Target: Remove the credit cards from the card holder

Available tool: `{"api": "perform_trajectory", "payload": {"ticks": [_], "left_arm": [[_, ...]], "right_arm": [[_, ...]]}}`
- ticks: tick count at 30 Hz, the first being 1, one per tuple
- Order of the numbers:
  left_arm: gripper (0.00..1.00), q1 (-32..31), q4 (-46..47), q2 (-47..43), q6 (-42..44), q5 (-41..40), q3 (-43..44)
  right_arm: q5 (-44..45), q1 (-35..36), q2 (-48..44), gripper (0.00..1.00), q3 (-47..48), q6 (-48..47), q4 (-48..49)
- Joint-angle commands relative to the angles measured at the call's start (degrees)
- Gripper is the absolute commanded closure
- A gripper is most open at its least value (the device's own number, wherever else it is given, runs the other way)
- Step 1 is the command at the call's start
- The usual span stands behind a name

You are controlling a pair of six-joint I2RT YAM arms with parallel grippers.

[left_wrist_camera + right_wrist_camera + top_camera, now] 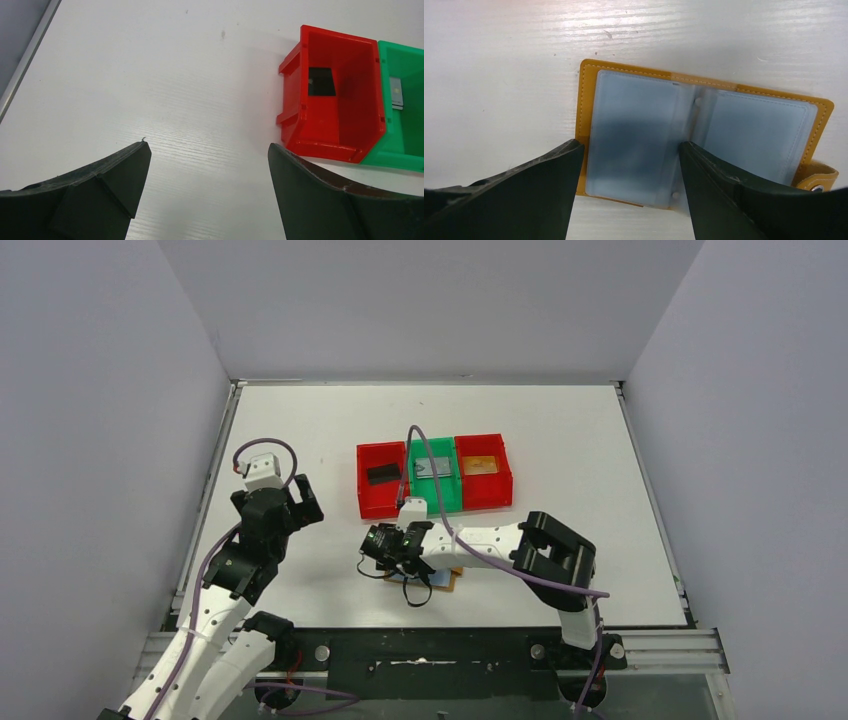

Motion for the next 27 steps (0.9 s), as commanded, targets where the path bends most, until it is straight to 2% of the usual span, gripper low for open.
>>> {"api": "perform_trajectory", "payload": {"ticks": [1,3,8,11,14,18,22,27], "left_arm": [[0.1,0.4,3.8,-0.2,0.4,0.1,0.0],[0.1,0.4,3.8,-0.1,0.4,0.2,0.0],[0.1,0.5,3.9,0.0,0.4,0.4,0.0],[0.1,0.5,4.0,0.0,0.5,0.5,0.0],[0.1,0.5,4.0,-0.1,0.5,0.5,-0.1],[0.1,0.5,4.0,-0.1,0.5,0.3,-0.1],[0.1,0.5,4.0,-0.2,0.5,0.4,-0.1],[0.1,0.5,4.1,-0.1,0.6,0.8,-0.2]], "right_arm": [[-0.8,-0.6,0.8,0.31,0.3,1.4,-0.4],[-0.9,-0.7,0.8,0.35,-0.3,1.4,0.1],[-1.0,-0.7,-1.4,0.35,-2.5,0.3,3.7],[-1.2,-0.7,-2.5,0.41,-4.2,0.0,5.6],[-1.3,-0.8,-1.6,0.47,-3.6,0.1,3.7],[-1.0,-0.6,1.5,0.47,-2.0,0.9,-0.2],[-0.1,-0.1,1.6,0.55,-1.8,1.2,-1.0],[-0.3,-0.2,-1.7,0.66,-4.0,-0.6,4.2]]}}
